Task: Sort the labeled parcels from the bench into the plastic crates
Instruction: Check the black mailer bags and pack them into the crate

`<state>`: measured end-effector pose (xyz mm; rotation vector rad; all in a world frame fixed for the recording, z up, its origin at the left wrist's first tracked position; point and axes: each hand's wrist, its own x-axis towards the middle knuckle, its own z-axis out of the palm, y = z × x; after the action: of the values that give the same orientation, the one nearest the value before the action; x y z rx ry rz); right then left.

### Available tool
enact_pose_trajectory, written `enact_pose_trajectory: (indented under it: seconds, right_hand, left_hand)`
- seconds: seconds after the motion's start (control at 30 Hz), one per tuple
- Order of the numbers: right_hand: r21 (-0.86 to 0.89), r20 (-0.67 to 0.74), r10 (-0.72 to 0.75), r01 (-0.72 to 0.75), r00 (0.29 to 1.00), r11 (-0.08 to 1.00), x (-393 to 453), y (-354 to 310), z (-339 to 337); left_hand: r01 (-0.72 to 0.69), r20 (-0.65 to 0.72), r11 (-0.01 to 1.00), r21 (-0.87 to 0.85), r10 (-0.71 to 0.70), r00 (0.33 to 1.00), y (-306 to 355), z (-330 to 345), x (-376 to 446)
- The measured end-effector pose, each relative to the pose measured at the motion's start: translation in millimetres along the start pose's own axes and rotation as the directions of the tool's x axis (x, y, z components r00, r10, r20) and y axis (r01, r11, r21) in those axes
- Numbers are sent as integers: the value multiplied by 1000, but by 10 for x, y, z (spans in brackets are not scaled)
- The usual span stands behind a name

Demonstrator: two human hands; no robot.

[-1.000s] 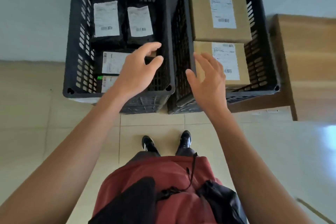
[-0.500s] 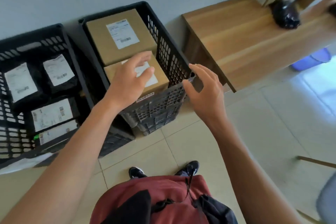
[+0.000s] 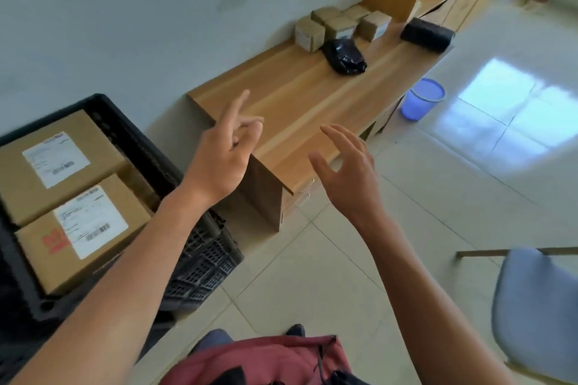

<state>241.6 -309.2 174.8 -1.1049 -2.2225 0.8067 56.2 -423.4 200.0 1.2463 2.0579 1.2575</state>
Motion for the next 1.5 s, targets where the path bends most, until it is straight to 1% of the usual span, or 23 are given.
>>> enact_pose_trajectory:
  seconds: [0.17, 0.3, 0.5, 0.6, 0.7, 0.83, 1.03, 1.17, 1.33, 1.5]
  right_hand:
    - [14, -35, 79, -79, 996, 997, 235, 279, -339]
    - [14, -52, 131, -130, 990, 991, 469, 543, -454]
    - [-40, -74, 155, -158, 985, 987, 1058, 857, -602]
    - [-56, -84, 186, -191, 979, 980, 1333, 977, -655]
    - [-73, -104, 230, -238, 968, 969, 1557, 1134, -727]
    - [-95, -124, 278, -290, 953, 952, 1787, 1393, -771]
    - [-76, -122, 331, -341, 936, 937, 2189, 1836, -888]
    - [-53, -88, 338, -344, 937, 938, 2563, 2212, -1033]
    - [-29, -45, 329, -330, 943, 943, 3023, 2713, -1380]
    - [-48, 28, 296, -294, 955, 955, 3460, 3162, -1624]
  left_hand:
    - [-33, 68, 999, -19, 34, 997, 215, 480, 330]
    - [-56, 69, 995, -77, 62, 996, 299, 735, 670]
    - [-79, 143, 996, -43, 85, 986, 326, 1020, 1396]
    - [-99, 234, 995, 8, 94, 968, 253, 1179, 1797]
    - [-122, 304, 992, 17, 111, 946, 258, 1363, 2139]
    - [-164, 363, 986, 24, 144, 921, 286, 1660, 2500]
    - [-155, 439, 987, 29, 127, 890, 324, 2087, 2980]
    - [-145, 427, 987, 65, 103, 898, 453, 2467, 3376]
    - [-136, 414, 985, 104, 81, 907, 739, 3022, 3851]
    - [-88, 362, 991, 103, 45, 931, 862, 3440, 4203]
